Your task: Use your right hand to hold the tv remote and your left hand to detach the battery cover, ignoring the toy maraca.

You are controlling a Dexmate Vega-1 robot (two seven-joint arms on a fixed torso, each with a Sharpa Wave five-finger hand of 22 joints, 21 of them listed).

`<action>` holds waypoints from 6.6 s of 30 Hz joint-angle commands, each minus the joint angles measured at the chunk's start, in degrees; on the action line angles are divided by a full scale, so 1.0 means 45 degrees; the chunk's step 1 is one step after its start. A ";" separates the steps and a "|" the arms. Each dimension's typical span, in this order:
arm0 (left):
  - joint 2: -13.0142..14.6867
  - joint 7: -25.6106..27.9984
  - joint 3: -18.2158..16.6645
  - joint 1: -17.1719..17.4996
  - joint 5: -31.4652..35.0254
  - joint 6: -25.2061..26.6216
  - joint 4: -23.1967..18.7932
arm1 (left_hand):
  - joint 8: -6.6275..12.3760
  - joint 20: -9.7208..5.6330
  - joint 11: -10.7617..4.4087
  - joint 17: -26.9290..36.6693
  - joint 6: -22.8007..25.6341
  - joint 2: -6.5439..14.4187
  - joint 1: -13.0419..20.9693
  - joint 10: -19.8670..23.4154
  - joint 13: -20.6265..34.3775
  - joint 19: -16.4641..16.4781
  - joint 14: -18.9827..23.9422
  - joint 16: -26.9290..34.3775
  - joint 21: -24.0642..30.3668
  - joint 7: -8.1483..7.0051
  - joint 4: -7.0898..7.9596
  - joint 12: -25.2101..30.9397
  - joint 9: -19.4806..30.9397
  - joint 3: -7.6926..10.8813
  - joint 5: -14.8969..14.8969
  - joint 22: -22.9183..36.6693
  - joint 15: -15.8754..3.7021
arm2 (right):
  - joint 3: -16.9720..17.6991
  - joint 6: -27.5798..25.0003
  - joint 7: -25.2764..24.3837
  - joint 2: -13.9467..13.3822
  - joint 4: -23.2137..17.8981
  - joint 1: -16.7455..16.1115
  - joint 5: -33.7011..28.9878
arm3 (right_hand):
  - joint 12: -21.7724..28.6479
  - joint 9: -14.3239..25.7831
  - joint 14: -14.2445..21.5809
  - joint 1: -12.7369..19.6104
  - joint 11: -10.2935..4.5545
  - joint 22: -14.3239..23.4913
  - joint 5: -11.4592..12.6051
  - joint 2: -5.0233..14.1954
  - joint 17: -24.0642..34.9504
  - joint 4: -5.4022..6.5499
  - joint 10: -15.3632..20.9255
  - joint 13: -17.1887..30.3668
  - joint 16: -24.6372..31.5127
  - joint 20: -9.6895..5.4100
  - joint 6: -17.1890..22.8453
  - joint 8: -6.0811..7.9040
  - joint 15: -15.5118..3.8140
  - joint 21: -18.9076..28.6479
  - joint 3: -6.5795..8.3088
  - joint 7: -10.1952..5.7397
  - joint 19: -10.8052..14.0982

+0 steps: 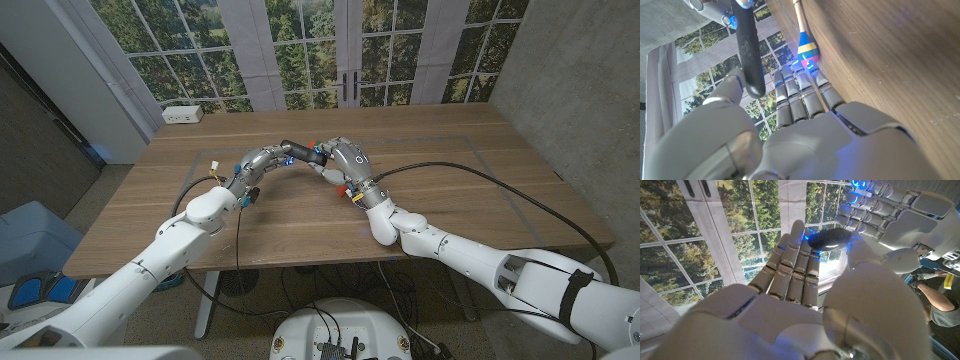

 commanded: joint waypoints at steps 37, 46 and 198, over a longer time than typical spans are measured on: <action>-0.1079 0.0130 -0.0456 0.0382 -0.0705 -0.2035 0.0502 | 0.3538 -0.0649 -0.0727 0.2440 0.2450 0.2974 0.3136 0.4465 0.2605 0.0634 0.3792 0.2465 0.2102 -0.0247 0.2116 0.2021 0.2878 0.0702 0.0049 0.0749 -0.1862 | 0.0171 0.0618 -0.0521 0.0443 0.0580 0.0074 0.0799 | -0.0182 0.0005 0.0401 0.1051 -0.2604 0.0012 0.0259 0.0989 0.0527 0.0175 0.2727 0.0016 -0.0505 -0.0635 0.1964 0.0162 -0.1882 0.0440 0.0035 -0.1978 -0.0183; -0.1251 0.0667 -0.0537 0.0474 -0.0275 -0.2438 0.0513 | 0.3810 -0.0680 -0.0758 0.2565 0.2377 0.2994 0.2723 0.4599 0.2860 0.0548 0.3925 0.2390 0.2389 -0.0224 0.2782 0.2069 0.3243 0.1050 0.0107 0.0874 -0.1897 | 0.0123 0.0827 -0.0763 0.0672 0.1066 0.0240 0.0897 | -0.0215 -0.0010 0.0450 0.1023 -0.2604 0.0005 0.0270 0.0985 0.0648 0.0188 0.2736 0.0041 -0.0602 -0.0614 0.1956 0.0190 -0.1869 0.0519 0.0012 -0.1962 -0.0224; 0.0712 0.6151 0.1598 0.0380 0.8787 1.2907 -0.6900 | 0.2237 0.1140 -0.0887 0.0129 0.3932 0.2560 -0.0733 -0.5470 -0.0037 -0.7013 -0.7242 -0.2031 0.0901 -0.1862 0.0382 -0.1623 0.0964 0.0672 -0.0049 -0.0183 0.0171 | 0.3365 -0.7801 0.2358 0.0009 -0.2819 -0.2093 0.4816 | -0.0669 -0.0139 0.0123 0.0962 -0.2564 -0.0081 0.0293 0.0972 0.1848 0.0171 0.2887 0.0240 -0.2172 -0.0115 0.1778 0.0399 -0.1832 0.1207 -0.0044 -0.1861 -0.0954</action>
